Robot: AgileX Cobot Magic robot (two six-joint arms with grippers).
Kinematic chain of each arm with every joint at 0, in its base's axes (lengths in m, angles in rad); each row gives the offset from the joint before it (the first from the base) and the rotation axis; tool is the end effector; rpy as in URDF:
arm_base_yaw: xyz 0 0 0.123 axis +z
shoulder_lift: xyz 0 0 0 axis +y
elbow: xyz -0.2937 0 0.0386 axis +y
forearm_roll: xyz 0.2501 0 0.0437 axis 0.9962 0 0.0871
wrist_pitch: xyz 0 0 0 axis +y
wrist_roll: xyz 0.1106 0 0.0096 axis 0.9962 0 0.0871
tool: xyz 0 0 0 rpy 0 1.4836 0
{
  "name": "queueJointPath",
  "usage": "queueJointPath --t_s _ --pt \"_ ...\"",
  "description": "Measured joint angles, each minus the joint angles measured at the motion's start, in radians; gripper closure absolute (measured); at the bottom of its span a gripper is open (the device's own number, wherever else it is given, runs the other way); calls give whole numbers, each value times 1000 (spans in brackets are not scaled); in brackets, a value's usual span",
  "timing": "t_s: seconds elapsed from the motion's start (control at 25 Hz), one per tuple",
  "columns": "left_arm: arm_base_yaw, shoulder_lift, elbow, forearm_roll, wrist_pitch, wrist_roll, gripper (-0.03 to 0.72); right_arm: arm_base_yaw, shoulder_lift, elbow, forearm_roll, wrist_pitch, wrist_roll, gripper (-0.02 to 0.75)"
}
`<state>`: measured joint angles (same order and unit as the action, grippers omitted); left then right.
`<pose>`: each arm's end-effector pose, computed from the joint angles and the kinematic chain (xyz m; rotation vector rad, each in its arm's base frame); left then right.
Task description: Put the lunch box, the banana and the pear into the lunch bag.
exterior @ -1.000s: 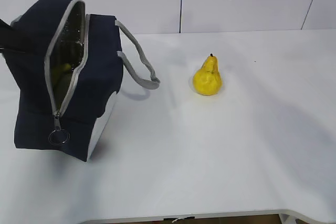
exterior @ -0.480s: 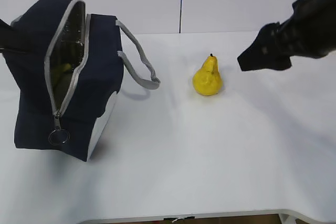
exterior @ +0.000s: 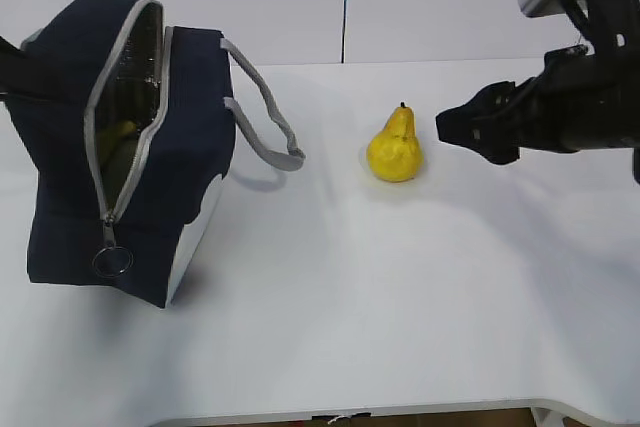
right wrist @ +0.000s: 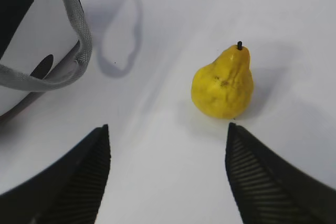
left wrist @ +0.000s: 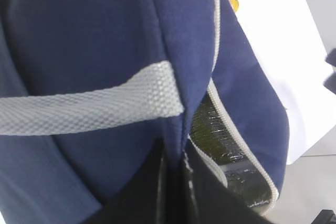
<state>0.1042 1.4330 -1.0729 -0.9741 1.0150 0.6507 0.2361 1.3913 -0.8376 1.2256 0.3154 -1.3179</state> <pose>0.2960 -0.0475 0.3052 0.1471 2.4028 -0.9477 0.2940 0.1041 0.2666 -0.5372 2.0760 0.3921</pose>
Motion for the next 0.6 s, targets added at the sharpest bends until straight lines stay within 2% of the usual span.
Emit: queueJointPath --t_s 0.16,0.2,0.32,0.6 --pt "0 0 0 0 0 2 704 0 90 0 413 -2 -438 183" --pt "0 0 0 0 0 2 704 0 114 0 464 3 -520 183" --pt "0 0 0 0 2 2 704 0 181 -6 535 6 -638 183" --pt "0 0 0 0 1 2 704 0 298 -48 552 20 -717 183"
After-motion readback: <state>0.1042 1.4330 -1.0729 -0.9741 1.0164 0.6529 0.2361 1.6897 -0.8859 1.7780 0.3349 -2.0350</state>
